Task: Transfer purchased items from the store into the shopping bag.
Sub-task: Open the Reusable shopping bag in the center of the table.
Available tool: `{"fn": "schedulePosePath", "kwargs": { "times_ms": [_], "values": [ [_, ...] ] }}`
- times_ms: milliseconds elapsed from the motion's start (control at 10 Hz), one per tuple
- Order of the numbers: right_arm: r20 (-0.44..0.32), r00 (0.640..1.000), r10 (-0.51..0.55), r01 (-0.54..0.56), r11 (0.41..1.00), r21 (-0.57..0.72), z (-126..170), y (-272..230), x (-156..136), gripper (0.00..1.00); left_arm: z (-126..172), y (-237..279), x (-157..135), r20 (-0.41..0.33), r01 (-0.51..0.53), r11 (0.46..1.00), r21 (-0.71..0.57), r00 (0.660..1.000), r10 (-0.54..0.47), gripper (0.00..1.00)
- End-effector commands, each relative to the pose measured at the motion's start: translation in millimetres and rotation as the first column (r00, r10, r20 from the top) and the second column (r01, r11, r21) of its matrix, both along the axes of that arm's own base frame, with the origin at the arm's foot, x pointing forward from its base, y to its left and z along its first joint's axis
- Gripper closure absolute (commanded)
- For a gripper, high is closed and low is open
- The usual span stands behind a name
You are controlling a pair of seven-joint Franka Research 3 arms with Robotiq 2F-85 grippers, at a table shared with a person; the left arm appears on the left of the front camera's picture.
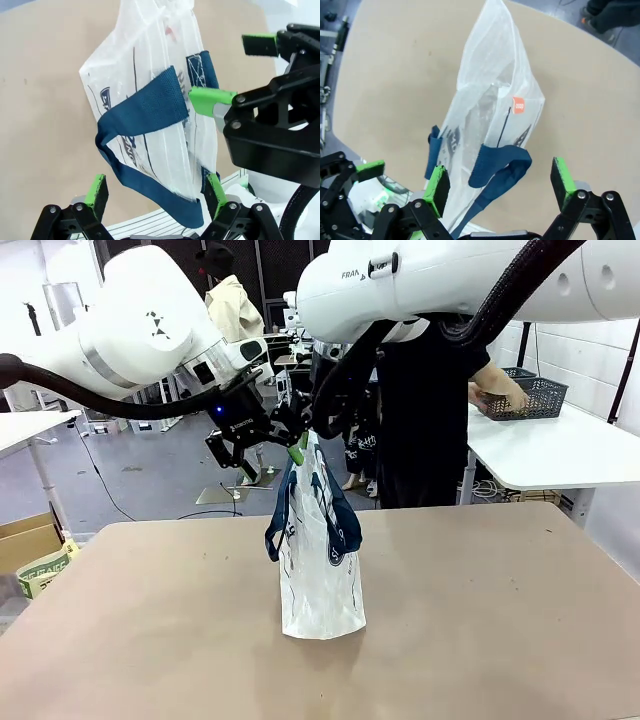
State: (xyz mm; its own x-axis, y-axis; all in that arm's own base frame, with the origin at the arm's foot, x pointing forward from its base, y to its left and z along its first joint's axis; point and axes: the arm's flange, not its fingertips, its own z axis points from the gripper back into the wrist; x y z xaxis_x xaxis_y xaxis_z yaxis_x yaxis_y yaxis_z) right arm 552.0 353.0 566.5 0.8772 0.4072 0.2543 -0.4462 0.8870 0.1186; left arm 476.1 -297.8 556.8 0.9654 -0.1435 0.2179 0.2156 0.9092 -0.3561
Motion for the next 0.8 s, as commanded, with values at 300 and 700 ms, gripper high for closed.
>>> {"fn": "schedulePosePath", "kwargs": {
  "times_ms": [300, 700],
  "values": [
    [-0.08, 0.993, -0.088, 0.083, 0.995, -0.062, -26, -7, 0, 0.0, -12, -12, 11, -0.011, -0.051, 0.998, 0.024, 0.999, 0.051, 0.0],
    [-0.113, 0.986, -0.126, 0.117, 0.99, -0.084, -41, -7, 6, 0.0, -20, -20, 18, -0.019, -0.065, 0.996, 0.061, 0.998, 0.066, 0.0]
  ]
}}
